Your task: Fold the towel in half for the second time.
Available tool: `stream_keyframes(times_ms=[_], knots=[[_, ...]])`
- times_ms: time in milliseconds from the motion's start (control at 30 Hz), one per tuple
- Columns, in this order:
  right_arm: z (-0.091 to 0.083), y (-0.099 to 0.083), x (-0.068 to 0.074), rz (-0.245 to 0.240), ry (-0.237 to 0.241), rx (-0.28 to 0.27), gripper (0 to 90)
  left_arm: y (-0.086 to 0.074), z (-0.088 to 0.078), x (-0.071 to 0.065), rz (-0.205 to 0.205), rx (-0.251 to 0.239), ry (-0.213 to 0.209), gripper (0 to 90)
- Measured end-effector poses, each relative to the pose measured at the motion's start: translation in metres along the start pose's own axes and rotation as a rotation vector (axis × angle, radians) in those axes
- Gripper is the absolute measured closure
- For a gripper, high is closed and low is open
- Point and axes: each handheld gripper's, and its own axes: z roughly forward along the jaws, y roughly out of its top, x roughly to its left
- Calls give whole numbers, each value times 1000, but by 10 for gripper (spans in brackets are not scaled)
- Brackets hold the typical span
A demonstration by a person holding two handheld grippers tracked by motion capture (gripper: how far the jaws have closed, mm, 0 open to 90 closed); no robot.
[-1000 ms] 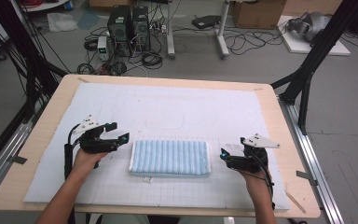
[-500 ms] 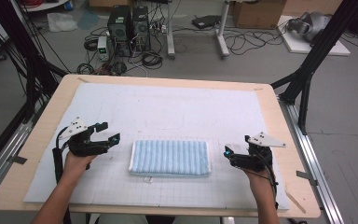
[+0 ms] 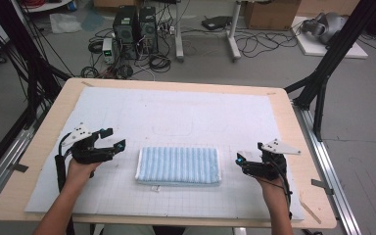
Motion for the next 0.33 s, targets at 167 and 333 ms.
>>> stream_keyframes(times_ms=[167,333], knots=[[0,-1,-1,6,-1,-6,111,0,0,1,-1,5,2,235],[1,-1,-2,7,-4,-6,111,-1,1,1,-6,11,4,238]])
